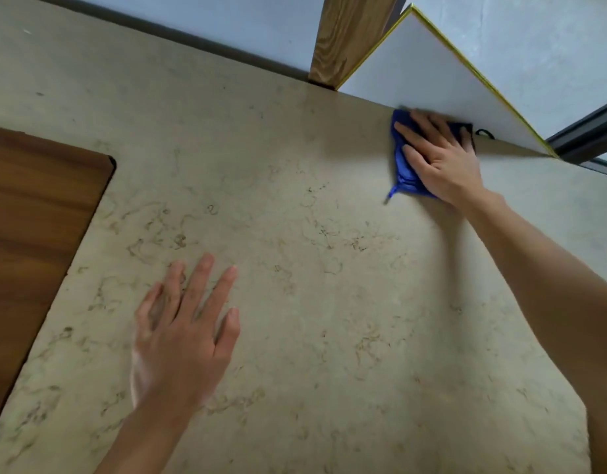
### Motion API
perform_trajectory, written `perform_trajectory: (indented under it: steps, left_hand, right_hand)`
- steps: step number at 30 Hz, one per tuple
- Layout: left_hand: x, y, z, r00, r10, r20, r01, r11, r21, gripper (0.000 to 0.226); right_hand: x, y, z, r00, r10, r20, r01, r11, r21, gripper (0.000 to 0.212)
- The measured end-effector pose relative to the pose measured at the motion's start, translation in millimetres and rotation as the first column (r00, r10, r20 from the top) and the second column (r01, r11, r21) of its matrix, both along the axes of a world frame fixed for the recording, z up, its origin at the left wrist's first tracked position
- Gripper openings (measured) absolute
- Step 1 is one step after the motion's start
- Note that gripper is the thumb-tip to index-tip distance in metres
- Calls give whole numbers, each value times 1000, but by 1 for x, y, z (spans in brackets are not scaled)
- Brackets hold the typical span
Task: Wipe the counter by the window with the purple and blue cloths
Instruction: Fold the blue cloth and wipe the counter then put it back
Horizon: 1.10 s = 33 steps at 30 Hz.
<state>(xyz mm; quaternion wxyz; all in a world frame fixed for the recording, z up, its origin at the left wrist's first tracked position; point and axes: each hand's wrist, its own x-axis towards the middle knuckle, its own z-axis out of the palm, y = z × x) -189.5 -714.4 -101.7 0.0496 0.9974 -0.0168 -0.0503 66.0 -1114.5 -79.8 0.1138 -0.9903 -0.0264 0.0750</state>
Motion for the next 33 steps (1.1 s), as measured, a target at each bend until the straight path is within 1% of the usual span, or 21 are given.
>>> perform_trajectory:
  steps: [4, 6, 8, 11, 14, 16, 19, 21, 23, 24, 26, 27, 29, 33]
  left_hand:
    - [2, 0, 1, 1000, 2, -11, -2, 1000, 10, 59]
    - [1, 1, 0, 1000, 0, -13, 0, 1000, 9, 59]
    - [-1, 3, 0, 1000, 6, -16, -6, 1000, 3, 59]
    - [-1, 0, 2, 999, 25, -20, -25, 1000, -9, 59]
    - [0, -2, 7, 999, 31, -38, -32, 999, -15, 58]
    - [-2, -1, 7, 999, 29, -35, -29, 999, -14, 58]
    - [-4, -1, 7, 999, 28, -24, -29, 999, -25, 57]
    - [-4, -3, 7, 999, 35, -19, -35, 999, -27, 57]
    - [-3, -3, 7, 999, 36, -16, -36, 999, -22, 58]
    - [-4, -3, 6, 999, 34, -12, -34, 999, -11, 58]
    - [-3, -2, 2, 999, 46, 9, -46, 999, 0, 57]
    - [-1, -1, 0, 998, 56, 11, -56, 998, -3, 57]
    - [1, 2, -7, 999, 50, 5, -50, 999, 7, 58]
    - [2, 11, -24, 999, 33, 39, -34, 999, 17, 60]
  right_hand:
    - [-12, 10, 0, 999, -15, 31, 17, 998, -54, 44]
    - [-41, 19, 1, 999, -31, 36, 34, 996, -83, 48]
    - [-91, 28, 0, 999, -21, 35, 25, 994, -110, 50]
    - [-188, 52, -4, 999, -9, 39, 14, 991, -135, 52]
    - [-289, 84, -8, 995, -45, 86, 55, 990, -126, 50]
    - [-353, 101, -8, 995, -34, 91, 46, 991, -129, 50]
    - [-430, 111, -6, 998, 49, 35, -41, 980, -195, 51]
    - [-449, 106, -2, 995, 92, -27, -96, 971, -218, 51]
    - [-446, 98, 2, 993, 96, -72, -109, 974, -199, 53]
    - [-441, 94, 3, 993, 98, -70, -109, 980, -169, 55]
    - [-416, 83, 5, 994, 107, -26, -109, 989, -100, 58]
    - [-394, 73, 5, 994, 111, 1, -110, 990, -89, 56]
    - [-332, 42, 3, 997, 82, 7, -81, 990, -112, 51]
    - [-186, -26, -4, 997, -71, -3, 70, 987, -146, 51]
